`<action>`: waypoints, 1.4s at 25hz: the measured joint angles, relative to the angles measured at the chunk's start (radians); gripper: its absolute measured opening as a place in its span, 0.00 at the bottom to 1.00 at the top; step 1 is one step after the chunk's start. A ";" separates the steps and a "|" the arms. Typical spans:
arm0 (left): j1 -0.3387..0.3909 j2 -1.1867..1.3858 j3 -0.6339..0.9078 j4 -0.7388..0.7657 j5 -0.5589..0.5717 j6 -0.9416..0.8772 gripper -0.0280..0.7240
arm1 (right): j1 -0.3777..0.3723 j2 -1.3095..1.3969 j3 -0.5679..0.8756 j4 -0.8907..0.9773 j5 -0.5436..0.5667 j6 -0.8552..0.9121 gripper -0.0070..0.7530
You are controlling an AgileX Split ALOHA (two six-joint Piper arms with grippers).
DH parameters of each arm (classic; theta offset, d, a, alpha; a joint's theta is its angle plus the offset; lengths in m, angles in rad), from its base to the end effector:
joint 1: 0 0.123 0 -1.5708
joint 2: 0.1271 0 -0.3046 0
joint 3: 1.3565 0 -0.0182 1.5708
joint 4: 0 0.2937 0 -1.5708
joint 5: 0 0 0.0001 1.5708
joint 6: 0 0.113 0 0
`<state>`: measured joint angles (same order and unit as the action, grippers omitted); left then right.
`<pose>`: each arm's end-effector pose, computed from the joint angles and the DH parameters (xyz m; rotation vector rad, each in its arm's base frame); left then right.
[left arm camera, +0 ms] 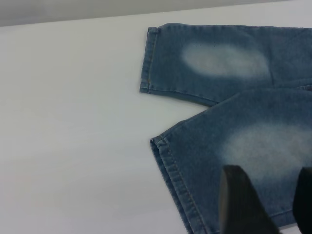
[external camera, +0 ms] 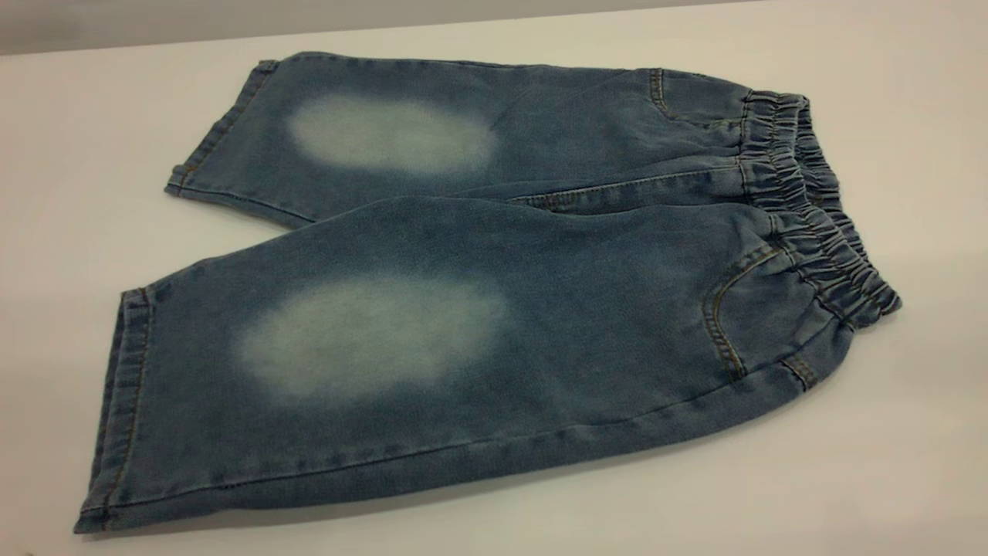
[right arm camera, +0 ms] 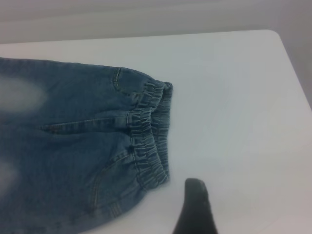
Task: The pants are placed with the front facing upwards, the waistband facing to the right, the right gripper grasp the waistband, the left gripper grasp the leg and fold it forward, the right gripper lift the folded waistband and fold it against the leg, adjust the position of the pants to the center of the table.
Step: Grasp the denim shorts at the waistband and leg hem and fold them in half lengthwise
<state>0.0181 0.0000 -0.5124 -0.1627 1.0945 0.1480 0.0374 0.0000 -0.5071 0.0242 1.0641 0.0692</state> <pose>0.0290 -0.0158 0.2897 0.1454 2.0508 -0.0924 0.0316 0.0036 0.2899 0.0312 2.0415 0.0957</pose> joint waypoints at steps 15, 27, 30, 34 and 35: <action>0.000 0.003 -0.001 -0.004 0.002 0.001 0.39 | 0.000 0.000 -0.009 0.126 -0.011 0.007 0.62; 0.000 0.487 -0.129 0.001 -0.171 0.157 0.39 | 0.002 0.407 -0.012 0.283 -0.180 0.002 0.62; 0.000 0.659 -0.129 -0.012 -0.225 0.250 0.39 | 0.002 0.546 0.000 0.291 -0.256 -0.020 0.62; -0.013 0.867 -0.129 -0.090 -0.312 0.371 0.39 | 0.002 0.719 0.035 0.342 -0.365 -0.049 0.62; -0.021 0.905 -0.129 -0.119 -0.333 0.403 0.39 | 0.002 0.764 0.046 0.362 -0.388 -0.069 0.62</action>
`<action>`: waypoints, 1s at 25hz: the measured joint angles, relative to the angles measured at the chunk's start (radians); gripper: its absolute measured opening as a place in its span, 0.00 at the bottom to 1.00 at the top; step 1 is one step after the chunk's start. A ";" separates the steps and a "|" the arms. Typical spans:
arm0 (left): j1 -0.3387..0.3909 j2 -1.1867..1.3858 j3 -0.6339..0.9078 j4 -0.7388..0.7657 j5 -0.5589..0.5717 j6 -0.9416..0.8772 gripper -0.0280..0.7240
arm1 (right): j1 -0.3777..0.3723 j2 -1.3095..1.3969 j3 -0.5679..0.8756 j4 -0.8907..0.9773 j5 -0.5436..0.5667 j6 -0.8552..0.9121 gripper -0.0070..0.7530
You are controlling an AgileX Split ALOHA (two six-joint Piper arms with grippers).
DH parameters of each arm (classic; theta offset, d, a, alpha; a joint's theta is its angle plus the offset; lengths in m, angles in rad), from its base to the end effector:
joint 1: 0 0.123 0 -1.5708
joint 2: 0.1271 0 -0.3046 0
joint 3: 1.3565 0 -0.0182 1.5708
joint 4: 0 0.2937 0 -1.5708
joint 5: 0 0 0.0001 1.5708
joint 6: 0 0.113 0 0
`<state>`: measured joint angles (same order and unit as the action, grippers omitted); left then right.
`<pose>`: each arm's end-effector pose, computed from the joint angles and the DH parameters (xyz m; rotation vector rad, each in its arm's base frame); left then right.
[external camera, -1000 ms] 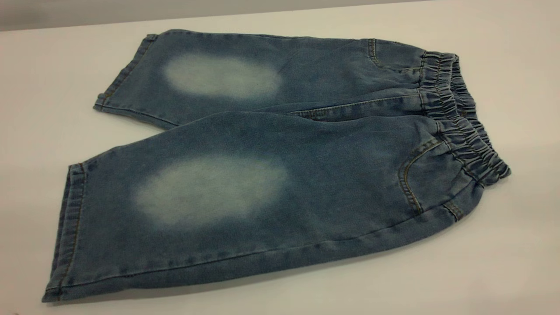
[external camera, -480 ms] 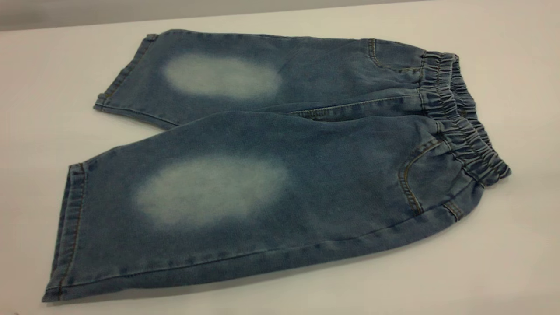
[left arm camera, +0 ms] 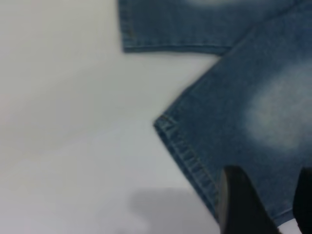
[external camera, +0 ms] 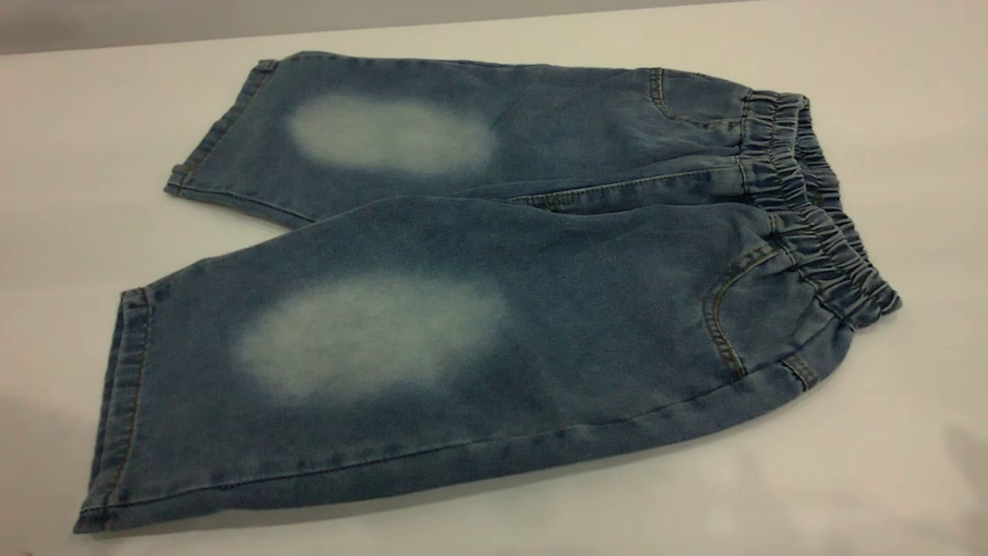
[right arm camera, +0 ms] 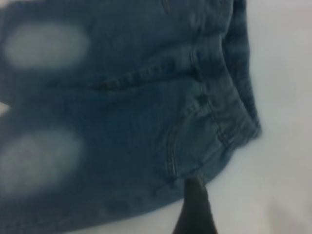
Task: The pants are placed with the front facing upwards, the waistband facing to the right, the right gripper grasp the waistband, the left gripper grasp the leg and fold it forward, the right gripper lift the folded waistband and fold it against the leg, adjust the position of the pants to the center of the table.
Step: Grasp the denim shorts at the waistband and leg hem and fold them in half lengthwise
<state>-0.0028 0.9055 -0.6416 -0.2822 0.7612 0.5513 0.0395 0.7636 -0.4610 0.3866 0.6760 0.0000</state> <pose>0.2034 -0.0223 0.2627 0.5056 2.4146 -0.0937 0.1701 0.0334 0.2320 0.2176 2.4323 0.4452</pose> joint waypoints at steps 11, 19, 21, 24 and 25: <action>-0.070 0.247 0.000 -0.342 -0.096 0.415 0.39 | 0.000 0.517 0.064 0.289 -0.349 -0.287 0.62; -0.172 0.373 0.000 -0.405 -0.148 0.514 0.44 | -0.006 0.884 0.041 0.706 -0.450 -0.756 0.62; -0.199 0.395 0.000 -0.405 -0.170 0.516 0.45 | -0.018 0.966 0.015 0.845 -0.423 -0.893 0.62; -0.228 0.405 0.000 -0.403 -0.194 0.544 0.46 | -0.046 1.058 -0.030 1.050 -0.313 -1.110 0.62; -0.233 0.405 0.000 -0.404 -0.195 0.546 0.46 | -0.057 1.082 -0.035 1.121 -0.277 -1.178 0.62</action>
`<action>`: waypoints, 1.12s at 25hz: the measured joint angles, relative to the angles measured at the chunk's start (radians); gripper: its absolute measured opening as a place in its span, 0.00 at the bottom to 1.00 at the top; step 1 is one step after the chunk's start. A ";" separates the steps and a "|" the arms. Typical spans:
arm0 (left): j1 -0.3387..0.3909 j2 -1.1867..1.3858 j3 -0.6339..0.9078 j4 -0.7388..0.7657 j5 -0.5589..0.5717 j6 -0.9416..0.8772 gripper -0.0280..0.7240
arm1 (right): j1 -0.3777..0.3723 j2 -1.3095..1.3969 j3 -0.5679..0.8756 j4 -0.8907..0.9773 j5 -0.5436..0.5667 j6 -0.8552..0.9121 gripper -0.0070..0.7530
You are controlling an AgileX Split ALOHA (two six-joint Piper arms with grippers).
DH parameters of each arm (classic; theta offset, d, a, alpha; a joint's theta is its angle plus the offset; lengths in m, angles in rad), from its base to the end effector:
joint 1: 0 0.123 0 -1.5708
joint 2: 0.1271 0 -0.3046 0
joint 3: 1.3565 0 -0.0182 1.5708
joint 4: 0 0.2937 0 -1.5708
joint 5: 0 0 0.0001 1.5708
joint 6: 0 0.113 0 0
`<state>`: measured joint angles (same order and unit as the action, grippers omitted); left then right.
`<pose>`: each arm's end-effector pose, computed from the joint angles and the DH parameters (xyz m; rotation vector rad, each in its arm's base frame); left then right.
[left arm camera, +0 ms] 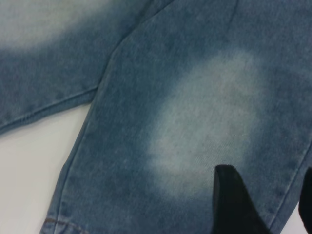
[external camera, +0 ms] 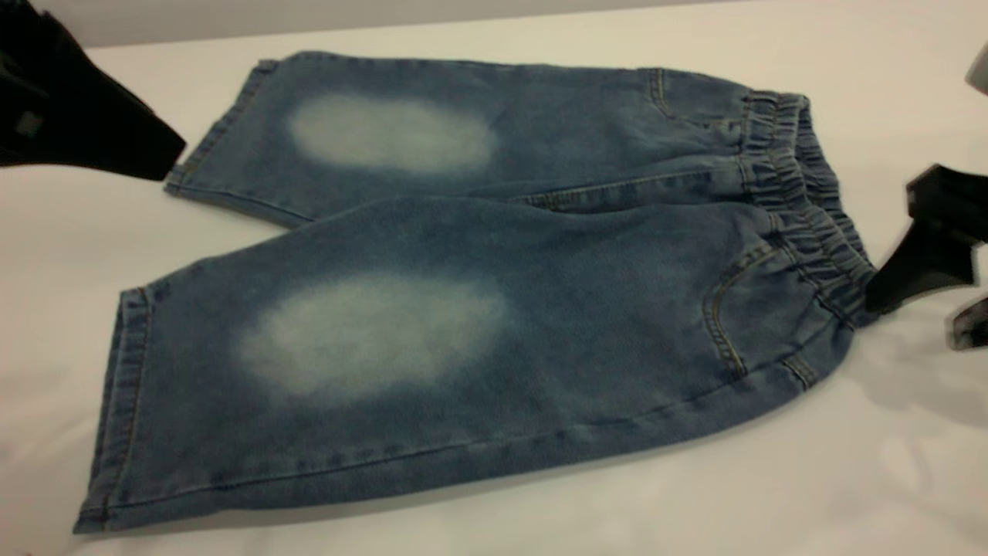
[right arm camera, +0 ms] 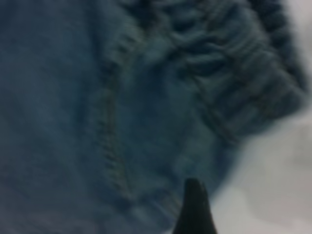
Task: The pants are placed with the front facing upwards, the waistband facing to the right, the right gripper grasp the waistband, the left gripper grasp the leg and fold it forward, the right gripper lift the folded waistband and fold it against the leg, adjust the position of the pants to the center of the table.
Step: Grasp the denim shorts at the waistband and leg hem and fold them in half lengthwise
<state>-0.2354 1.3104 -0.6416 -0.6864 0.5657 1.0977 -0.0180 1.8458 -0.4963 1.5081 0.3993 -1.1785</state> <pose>0.2524 -0.1001 0.1872 1.0216 2.3396 -0.3535 0.2554 0.0393 0.0290 0.4060 2.8306 0.6323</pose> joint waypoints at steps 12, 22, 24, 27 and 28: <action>0.000 -0.001 0.000 -0.001 -0.003 -0.002 0.46 | -0.063 0.121 -0.001 0.237 0.132 -0.351 0.62; 0.000 -0.001 0.000 -0.001 -0.007 -0.002 0.46 | -0.063 0.164 -0.072 0.237 0.112 -0.348 0.62; 0.000 -0.001 0.000 -0.001 -0.007 -0.002 0.46 | -0.063 0.177 -0.082 0.236 0.109 -0.324 0.62; 0.000 -0.001 0.000 -0.001 -0.006 -0.002 0.46 | -0.063 0.195 -0.082 0.238 0.108 -0.307 0.62; 0.000 -0.001 0.000 -0.001 -0.006 -0.002 0.46 | -0.063 0.204 -0.083 0.239 0.115 -0.307 0.62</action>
<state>-0.2354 1.3096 -0.6416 -0.6877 0.5602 1.0957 -0.0811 2.0498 -0.5798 1.7471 0.5143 -1.4858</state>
